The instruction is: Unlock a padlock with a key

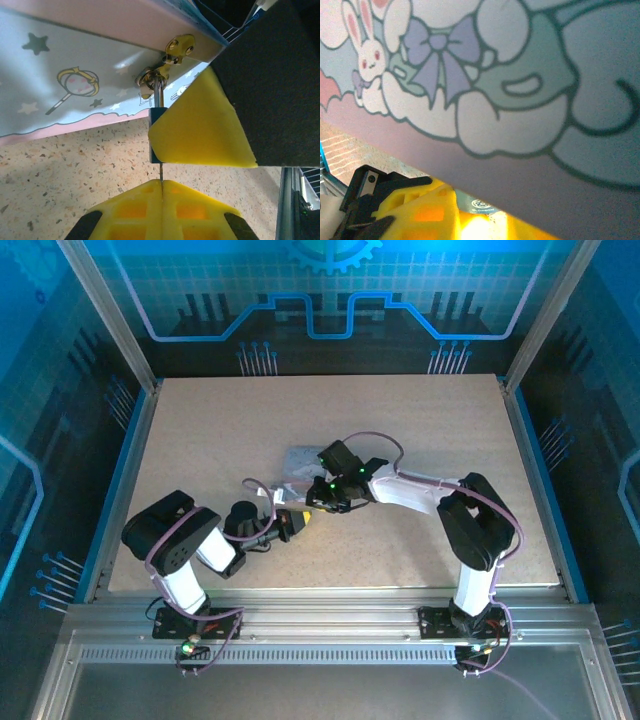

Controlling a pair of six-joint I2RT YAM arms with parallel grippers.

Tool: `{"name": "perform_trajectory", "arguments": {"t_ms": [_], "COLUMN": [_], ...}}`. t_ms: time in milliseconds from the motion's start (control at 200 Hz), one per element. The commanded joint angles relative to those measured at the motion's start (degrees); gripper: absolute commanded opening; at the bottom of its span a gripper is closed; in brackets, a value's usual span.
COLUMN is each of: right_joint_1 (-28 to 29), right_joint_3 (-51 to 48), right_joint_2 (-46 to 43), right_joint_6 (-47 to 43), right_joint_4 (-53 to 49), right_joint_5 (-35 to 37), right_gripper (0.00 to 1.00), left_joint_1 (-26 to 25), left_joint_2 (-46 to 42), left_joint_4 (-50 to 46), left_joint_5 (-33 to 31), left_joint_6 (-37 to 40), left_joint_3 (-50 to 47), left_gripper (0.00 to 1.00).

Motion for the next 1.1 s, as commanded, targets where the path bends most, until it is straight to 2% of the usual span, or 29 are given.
{"name": "perform_trajectory", "arguments": {"t_ms": [0, 90, 370, 540, 630, 680, 750, 870, 955, 1095], "right_joint_1": [1.12, 1.09, 1.16, 1.52, 1.77, 1.80, 1.88, 1.91, 1.95, 2.03], "right_joint_3": [-1.19, -1.94, -2.33, -3.07, -3.59, -3.88, -4.56, -5.48, -5.67, -6.35], "right_joint_2": [0.73, 0.08, 0.20, 1.46, 1.79, 2.06, 2.31, 2.77, 3.33, 3.69], "right_joint_6": [1.15, 1.75, 2.44, 4.15, 5.17, 5.75, 6.65, 7.82, 8.34, 9.14], "right_joint_4": [2.18, 2.71, 3.33, 5.02, 5.99, 6.53, 7.48, 9.16, 10.05, 11.42], "right_joint_5": [-0.12, 0.77, 2.44, 1.67, 1.25, 1.05, 0.87, 0.61, 0.07, 0.05], "right_gripper": [0.37, 0.43, 0.43, 0.31, 0.29, 0.31, 0.39, 0.40, 0.37, 0.19], "left_joint_1": [-0.80, -0.73, -0.80, -0.78, -0.90, -0.90, -0.95, -1.10, -1.34, -1.65], "left_joint_2": [-0.76, -0.62, -0.89, -0.85, -0.85, -0.91, -1.08, -1.13, -1.04, -1.15], "left_joint_4": [4.41, 4.40, 4.41, 4.43, 4.41, 4.41, 4.43, 4.41, 4.42, 4.41], "left_joint_5": [0.94, 0.91, 1.20, 1.55, 1.46, 1.46, 1.54, 1.46, 1.27, 0.47], "left_joint_6": [0.16, 0.25, 0.39, 0.15, 0.16, 0.15, 0.07, -0.01, -0.01, 0.14], "left_joint_3": [-0.17, -0.52, -1.92, -2.02, -2.13, -2.02, -2.07, -2.11, -2.19, -2.49], "left_gripper": [0.00, 0.00, 0.00, 0.00, 0.00, 0.00, 0.00, 0.00, 0.00, 0.00]}}
